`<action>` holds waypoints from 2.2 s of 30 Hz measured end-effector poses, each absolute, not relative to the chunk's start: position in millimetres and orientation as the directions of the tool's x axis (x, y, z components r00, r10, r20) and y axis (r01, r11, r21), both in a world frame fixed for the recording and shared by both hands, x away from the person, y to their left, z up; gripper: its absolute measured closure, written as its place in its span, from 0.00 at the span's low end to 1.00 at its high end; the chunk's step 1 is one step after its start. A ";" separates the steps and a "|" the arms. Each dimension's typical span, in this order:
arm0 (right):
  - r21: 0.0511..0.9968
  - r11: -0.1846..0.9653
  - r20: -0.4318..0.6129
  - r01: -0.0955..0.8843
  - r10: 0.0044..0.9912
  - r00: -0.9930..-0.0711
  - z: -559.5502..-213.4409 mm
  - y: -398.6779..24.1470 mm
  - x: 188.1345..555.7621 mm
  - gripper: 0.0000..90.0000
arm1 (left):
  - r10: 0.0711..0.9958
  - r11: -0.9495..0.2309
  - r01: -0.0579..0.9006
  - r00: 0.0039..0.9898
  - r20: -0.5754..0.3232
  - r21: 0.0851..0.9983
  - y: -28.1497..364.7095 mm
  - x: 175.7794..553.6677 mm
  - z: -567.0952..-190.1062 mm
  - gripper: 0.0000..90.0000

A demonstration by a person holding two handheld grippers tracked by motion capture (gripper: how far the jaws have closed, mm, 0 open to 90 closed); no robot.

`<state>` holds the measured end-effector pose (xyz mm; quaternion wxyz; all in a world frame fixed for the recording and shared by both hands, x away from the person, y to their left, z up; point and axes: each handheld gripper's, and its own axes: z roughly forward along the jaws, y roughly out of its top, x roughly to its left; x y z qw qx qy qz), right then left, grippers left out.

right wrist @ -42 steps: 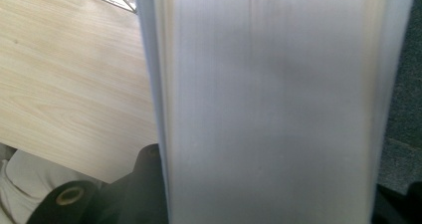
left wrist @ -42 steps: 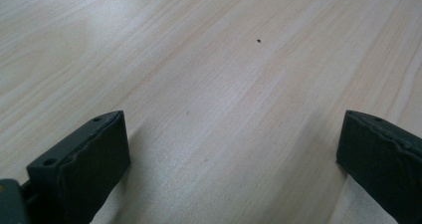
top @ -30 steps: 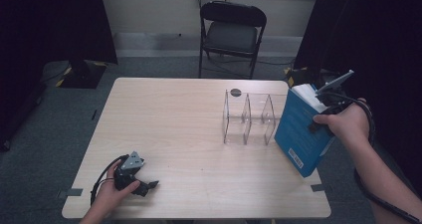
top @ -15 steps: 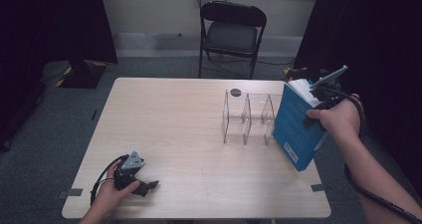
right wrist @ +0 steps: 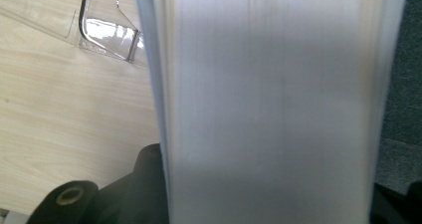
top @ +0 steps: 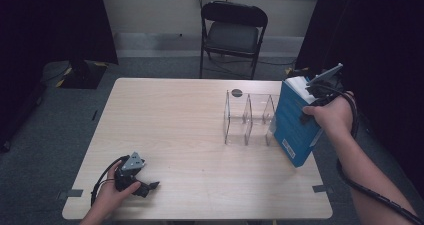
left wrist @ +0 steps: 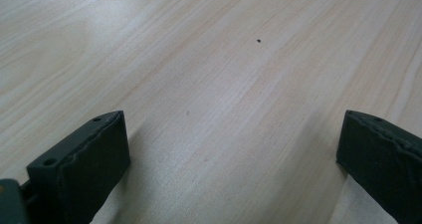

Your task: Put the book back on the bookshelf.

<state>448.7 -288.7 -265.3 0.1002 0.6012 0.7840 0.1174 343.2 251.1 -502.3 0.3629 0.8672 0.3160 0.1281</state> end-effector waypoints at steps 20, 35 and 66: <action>0.328 0.228 -0.017 0.917 0.972 -0.236 -273.1 -281.9 469.7 0.69 | 0.640 -0.537 0.454 0.768 -0.007 0.711 251.1 343.2 -502.4 0.00; 0.333 0.214 -0.031 0.918 0.976 -0.216 -275.2 -279.2 482.0 0.69 | 0.640 -0.536 0.454 0.768 -0.007 0.711 251.1 343.2 -502.4 0.00; 0.384 0.193 -0.028 0.903 0.980 -0.197 -283.9 -271.6 493.0 0.68 | 0.640 -0.537 0.454 0.768 -0.007 0.711 251.1 343.3 -502.4 0.00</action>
